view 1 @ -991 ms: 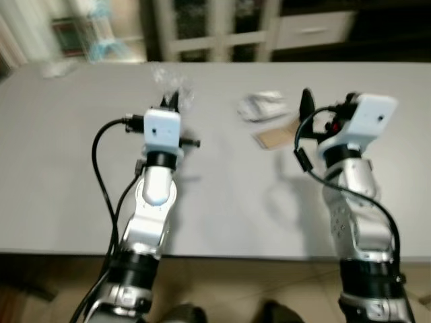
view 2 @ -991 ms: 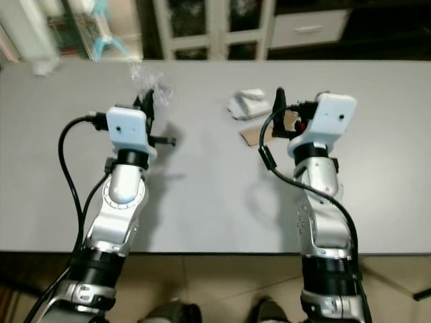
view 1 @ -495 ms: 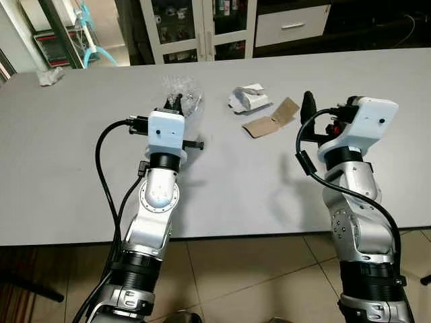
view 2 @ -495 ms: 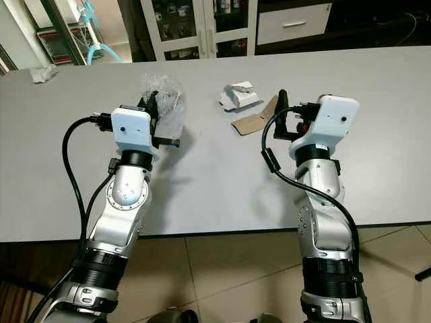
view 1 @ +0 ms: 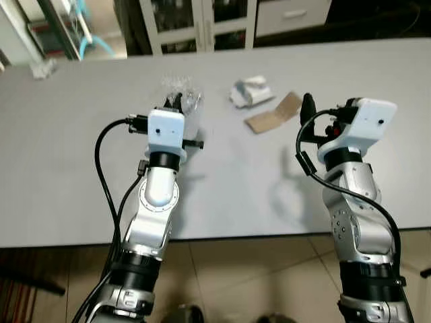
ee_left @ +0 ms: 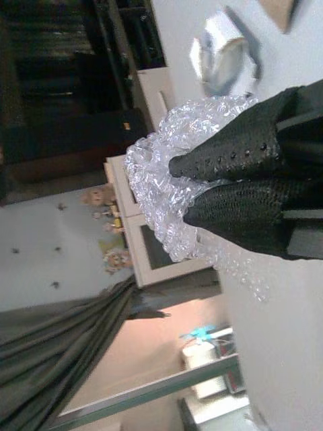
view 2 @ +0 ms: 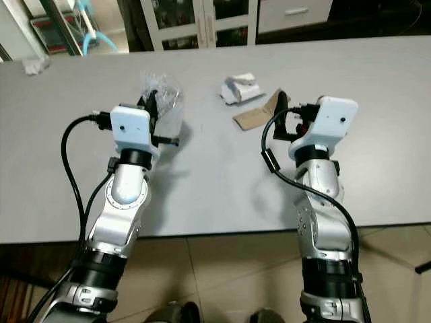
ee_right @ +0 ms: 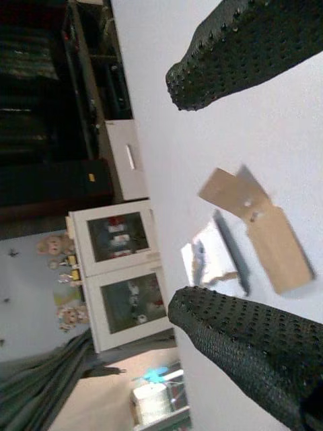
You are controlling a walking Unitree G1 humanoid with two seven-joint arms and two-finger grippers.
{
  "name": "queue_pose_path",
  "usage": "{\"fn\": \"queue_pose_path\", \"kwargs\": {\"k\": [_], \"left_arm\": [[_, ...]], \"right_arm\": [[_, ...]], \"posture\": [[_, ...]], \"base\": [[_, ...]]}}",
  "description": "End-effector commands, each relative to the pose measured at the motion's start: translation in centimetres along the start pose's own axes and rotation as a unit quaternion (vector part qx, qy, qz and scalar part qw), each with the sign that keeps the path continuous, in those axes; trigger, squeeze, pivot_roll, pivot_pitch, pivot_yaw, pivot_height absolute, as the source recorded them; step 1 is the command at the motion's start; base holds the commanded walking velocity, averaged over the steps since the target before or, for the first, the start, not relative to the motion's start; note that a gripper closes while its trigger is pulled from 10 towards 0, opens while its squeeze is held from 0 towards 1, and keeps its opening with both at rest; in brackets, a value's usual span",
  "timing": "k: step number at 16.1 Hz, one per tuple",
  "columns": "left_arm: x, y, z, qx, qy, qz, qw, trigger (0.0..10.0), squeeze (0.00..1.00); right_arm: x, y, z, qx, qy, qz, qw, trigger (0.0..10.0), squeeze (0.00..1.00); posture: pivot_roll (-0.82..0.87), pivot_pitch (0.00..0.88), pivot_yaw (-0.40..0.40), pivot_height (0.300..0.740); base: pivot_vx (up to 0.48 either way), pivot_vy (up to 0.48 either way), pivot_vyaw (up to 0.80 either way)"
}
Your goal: Picking trash to rubbish bin
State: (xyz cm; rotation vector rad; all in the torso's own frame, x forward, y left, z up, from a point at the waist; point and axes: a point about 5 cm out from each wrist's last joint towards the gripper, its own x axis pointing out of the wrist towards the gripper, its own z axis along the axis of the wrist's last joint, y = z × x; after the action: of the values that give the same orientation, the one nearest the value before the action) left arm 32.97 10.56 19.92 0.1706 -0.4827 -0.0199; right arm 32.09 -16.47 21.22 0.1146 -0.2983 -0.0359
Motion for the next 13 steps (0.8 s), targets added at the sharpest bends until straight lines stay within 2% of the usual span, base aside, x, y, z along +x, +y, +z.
{"fn": "queue_pose_path", "kwargs": {"k": [1,13], "left_arm": [[0.0,0.18,0.1,0.005,0.0,0.003,1.0,10.0,0.0],[0.06,0.2,0.04,0.007,0.004,0.003,1.0,10.0,0.0]], "right_arm": [[-0.33,0.19,-0.17,-0.001,0.007,0.002,1.0,10.0,0.0],[-0.39,0.34,-0.46,-0.001,0.017,0.003,1.0,10.0,0.0]], "posture": [[-0.1,0.119,0.069,0.74],[-0.1,0.139,0.068,0.74]], "base": [[-0.244,0.0,0.0],[-0.246,0.0,0.0]]}}
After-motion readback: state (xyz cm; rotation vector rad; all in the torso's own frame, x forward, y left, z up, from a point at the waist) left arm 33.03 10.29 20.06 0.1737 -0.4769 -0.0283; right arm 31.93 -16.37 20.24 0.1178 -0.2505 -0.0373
